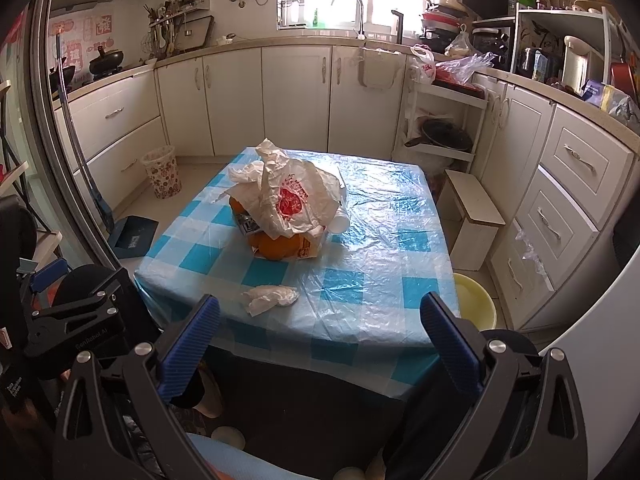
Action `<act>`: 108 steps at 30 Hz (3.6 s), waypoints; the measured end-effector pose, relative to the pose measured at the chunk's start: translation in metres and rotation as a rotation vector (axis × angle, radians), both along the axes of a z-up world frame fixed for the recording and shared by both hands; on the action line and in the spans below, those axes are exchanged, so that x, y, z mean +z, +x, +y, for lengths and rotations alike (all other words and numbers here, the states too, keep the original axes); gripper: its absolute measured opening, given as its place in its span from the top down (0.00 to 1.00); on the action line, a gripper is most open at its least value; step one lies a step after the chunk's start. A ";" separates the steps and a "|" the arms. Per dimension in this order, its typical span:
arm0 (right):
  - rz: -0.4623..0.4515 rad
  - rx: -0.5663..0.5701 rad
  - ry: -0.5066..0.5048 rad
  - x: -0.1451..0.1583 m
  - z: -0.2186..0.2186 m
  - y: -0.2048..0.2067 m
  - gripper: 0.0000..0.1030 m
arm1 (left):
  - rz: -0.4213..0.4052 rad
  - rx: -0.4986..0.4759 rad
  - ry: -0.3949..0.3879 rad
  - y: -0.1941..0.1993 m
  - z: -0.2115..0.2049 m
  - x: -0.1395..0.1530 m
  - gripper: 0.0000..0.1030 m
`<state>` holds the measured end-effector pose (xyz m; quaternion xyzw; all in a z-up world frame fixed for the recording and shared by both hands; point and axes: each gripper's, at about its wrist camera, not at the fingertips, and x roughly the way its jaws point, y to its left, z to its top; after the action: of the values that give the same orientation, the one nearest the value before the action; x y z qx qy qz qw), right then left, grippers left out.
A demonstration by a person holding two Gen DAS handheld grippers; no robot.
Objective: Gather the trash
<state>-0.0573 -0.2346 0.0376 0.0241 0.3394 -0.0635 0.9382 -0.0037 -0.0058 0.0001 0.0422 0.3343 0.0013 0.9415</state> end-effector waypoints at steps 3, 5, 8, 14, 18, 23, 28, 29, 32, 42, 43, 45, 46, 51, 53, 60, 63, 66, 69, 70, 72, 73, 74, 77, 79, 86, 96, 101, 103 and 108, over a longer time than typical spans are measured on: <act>0.004 -0.001 -0.011 -0.002 0.000 0.000 0.07 | -0.001 0.000 0.002 0.000 0.001 0.000 0.08; 0.006 -0.001 -0.017 -0.003 -0.001 0.001 0.07 | 0.000 0.000 -0.001 0.000 0.000 0.000 0.08; 0.007 -0.002 -0.015 -0.003 -0.002 0.000 0.07 | -0.002 0.000 0.000 0.000 0.001 0.000 0.08; 0.017 -0.006 -0.022 -0.006 -0.005 0.002 0.07 | -0.003 -0.001 -0.001 0.000 0.001 0.000 0.08; 0.027 -0.009 -0.047 -0.006 -0.009 0.005 0.07 | -0.013 -0.029 0.019 -0.001 -0.003 0.002 0.08; 0.045 -0.034 -0.094 -0.007 -0.029 0.015 0.07 | -0.063 -0.158 0.006 0.001 -0.028 0.001 0.08; 0.044 -0.070 -0.063 -0.016 -0.057 0.031 0.07 | -0.126 -0.252 -0.038 0.011 -0.070 0.004 0.08; 0.045 -0.072 -0.056 -0.018 -0.062 0.035 0.07 | -0.103 -0.257 -0.029 0.015 -0.079 0.002 0.08; 0.050 -0.066 -0.039 -0.024 -0.073 0.046 0.07 | 0.039 -0.286 0.025 0.035 -0.099 -0.020 0.08; -0.004 0.008 0.047 -0.030 -0.096 0.091 0.07 | 0.248 -0.337 0.136 0.087 -0.165 -0.085 0.14; -0.004 0.017 0.059 -0.031 -0.097 0.095 0.07 | 0.271 -0.331 0.137 0.091 -0.169 -0.091 0.23; -0.002 0.033 0.078 -0.032 -0.098 0.103 0.07 | 0.307 -0.322 0.137 0.097 -0.173 -0.102 0.38; 0.002 0.039 0.086 -0.033 -0.098 0.106 0.07 | 0.320 -0.319 0.132 0.100 -0.174 -0.107 0.51; 0.002 0.080 0.131 -0.033 -0.095 0.128 0.07 | 0.331 -0.274 0.066 0.112 -0.158 -0.108 0.78; 0.004 0.107 0.171 -0.033 -0.092 0.138 0.07 | 0.309 -0.232 0.033 0.115 -0.146 -0.103 0.82; 0.046 0.231 0.274 -0.039 -0.056 0.180 0.07 | 0.251 -0.065 -0.076 0.124 -0.087 -0.078 0.84; 0.056 0.265 0.312 -0.043 -0.041 0.196 0.07 | 0.237 -0.002 -0.117 0.125 -0.059 -0.072 0.84; 0.058 0.272 0.357 -0.044 -0.032 0.209 0.07 | 0.235 0.026 -0.154 0.124 -0.041 -0.069 0.84; 0.080 0.266 0.377 -0.045 -0.025 0.223 0.21 | 0.234 0.025 -0.170 0.120 -0.031 -0.068 0.84; 0.093 0.264 0.397 -0.047 -0.026 0.226 0.29 | 0.231 0.023 -0.173 0.119 -0.031 -0.067 0.84; 0.102 0.251 0.428 -0.048 -0.030 0.229 0.42 | 0.225 0.020 -0.180 0.119 -0.027 -0.063 0.84; 0.108 0.243 0.431 -0.049 -0.032 0.230 0.54 | 0.222 0.018 -0.185 0.121 -0.023 -0.062 0.84; 0.113 0.237 0.436 -0.050 -0.033 0.229 0.67 | 0.219 0.018 -0.188 0.120 -0.021 -0.061 0.84; 0.108 0.232 0.483 -0.052 -0.046 0.225 0.82 | 0.206 0.012 -0.198 0.119 -0.020 -0.057 0.84; 0.088 0.225 0.510 -0.049 -0.056 0.217 0.86 | 0.187 0.007 -0.200 0.115 -0.021 -0.052 0.84; -0.032 0.228 0.610 -0.022 -0.094 0.168 0.86 | 0.088 -0.068 -0.250 0.096 -0.026 -0.026 0.84; -0.128 0.154 0.586 0.006 -0.160 0.090 0.86 | 0.021 -0.305 -0.299 0.060 -0.083 0.024 0.84; -0.107 0.052 0.482 0.015 -0.219 0.067 0.86 | 0.040 -0.459 -0.316 0.051 -0.142 0.036 0.84; -0.071 0.018 0.451 0.012 -0.243 0.063 0.86 | 0.060 -0.519 -0.325 0.050 -0.168 0.038 0.84; 0.058 -0.049 0.413 -0.031 -0.303 0.076 0.86 | 0.108 -0.643 -0.325 0.059 -0.238 0.038 0.84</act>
<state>0.0184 -0.5374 0.0066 0.2222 0.3713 -0.0159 0.9014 0.0557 -0.2439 0.0379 -0.0049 0.3489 -0.3503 0.8692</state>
